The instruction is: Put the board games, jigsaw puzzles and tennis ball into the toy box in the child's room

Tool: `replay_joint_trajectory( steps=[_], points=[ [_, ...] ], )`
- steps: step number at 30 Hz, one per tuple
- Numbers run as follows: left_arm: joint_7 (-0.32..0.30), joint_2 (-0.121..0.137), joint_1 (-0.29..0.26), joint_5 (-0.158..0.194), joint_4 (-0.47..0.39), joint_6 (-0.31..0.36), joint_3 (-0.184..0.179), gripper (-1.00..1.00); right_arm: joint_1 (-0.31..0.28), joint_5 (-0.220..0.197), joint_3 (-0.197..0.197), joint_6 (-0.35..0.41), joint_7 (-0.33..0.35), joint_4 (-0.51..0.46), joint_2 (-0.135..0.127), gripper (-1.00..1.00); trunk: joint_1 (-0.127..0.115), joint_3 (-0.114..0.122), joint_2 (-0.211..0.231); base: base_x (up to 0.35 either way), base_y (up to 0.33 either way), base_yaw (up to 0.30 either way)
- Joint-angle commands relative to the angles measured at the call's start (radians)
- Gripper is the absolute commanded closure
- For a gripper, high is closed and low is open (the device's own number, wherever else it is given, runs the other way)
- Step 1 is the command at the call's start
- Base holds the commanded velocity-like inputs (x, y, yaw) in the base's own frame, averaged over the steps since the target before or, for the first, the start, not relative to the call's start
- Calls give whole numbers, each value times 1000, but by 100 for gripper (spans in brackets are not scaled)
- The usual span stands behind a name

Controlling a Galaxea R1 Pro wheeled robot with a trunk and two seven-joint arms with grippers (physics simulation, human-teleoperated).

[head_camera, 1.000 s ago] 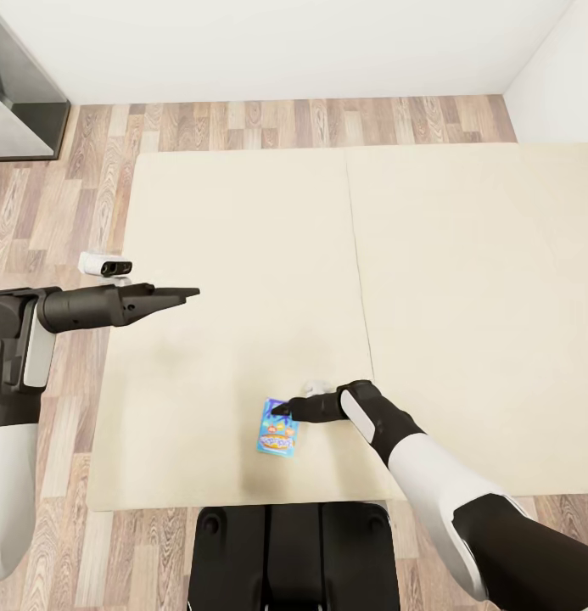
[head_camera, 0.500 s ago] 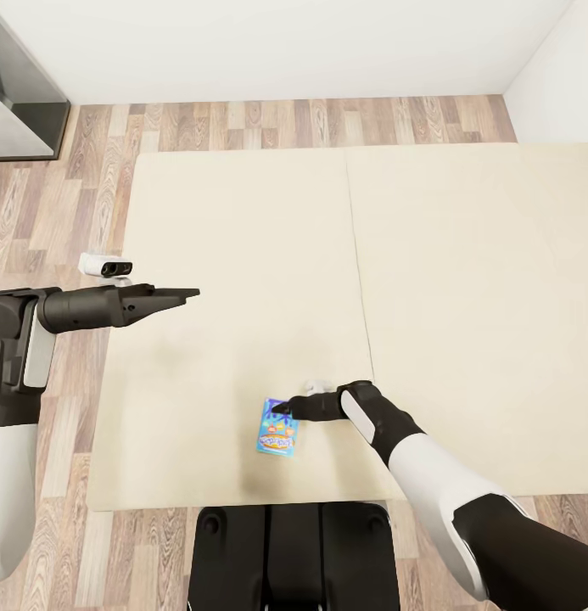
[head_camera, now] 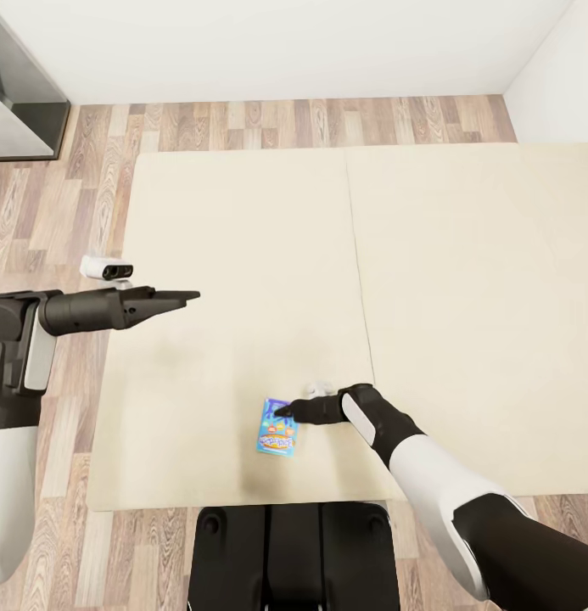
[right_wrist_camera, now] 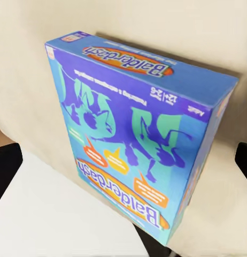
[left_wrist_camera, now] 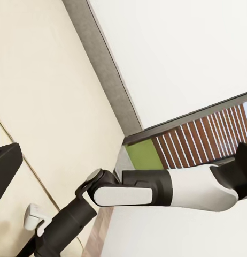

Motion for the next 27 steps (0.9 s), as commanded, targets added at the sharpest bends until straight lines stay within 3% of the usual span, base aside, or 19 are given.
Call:
replay_joint_trajectory(
  steps=[1,27],
  points=[
    [-3,0,0,0,0,10,0,-100,-1,0,3,3,2,2,0,-100,1,-1,-2,0,0,0],
    [-3,2,3,0,0,10,1,-100,-1,-6,0,-6,1,12,2,-100,1,-1,-2,0,0,0]
  ],
)
